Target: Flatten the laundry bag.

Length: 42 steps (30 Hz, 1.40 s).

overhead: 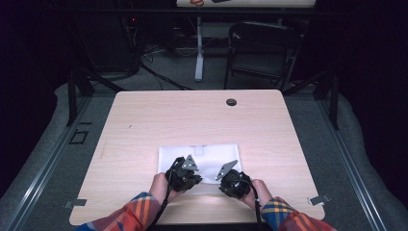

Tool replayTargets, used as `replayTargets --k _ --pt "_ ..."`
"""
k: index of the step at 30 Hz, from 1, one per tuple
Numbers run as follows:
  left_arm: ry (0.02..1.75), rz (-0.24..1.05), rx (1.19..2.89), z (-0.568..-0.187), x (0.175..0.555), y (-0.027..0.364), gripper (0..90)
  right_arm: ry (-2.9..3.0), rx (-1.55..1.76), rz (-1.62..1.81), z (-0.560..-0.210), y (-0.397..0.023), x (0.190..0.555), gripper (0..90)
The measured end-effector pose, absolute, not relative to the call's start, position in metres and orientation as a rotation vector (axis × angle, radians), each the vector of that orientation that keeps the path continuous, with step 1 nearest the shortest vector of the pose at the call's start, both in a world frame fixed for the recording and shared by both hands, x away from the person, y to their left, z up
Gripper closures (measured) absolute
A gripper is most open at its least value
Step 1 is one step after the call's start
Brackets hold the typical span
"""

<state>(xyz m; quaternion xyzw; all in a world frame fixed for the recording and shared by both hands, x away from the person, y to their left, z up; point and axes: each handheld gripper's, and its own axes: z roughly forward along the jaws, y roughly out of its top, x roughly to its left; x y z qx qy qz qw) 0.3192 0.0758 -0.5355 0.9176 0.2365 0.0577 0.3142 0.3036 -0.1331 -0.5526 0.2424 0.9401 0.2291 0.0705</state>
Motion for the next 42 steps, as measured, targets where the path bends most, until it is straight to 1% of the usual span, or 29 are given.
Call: replayTargets --k 10,21,42 --pt "0.632 0.143 2.409 -0.533 0.32 0.076 86.7 2.854 0.741 0.676 -0.556 -0.134 0.306 90.0" --pt "0.658 0.17 2.392 -0.523 0.323 0.079 86.8 2.859 0.738 0.676 -0.556 -0.134 0.305 90.0" --pt "0.688 0.19 2.36 -0.506 0.341 0.078 86.9 2.9 0.748 0.665 -0.555 -0.135 0.305 90.0"
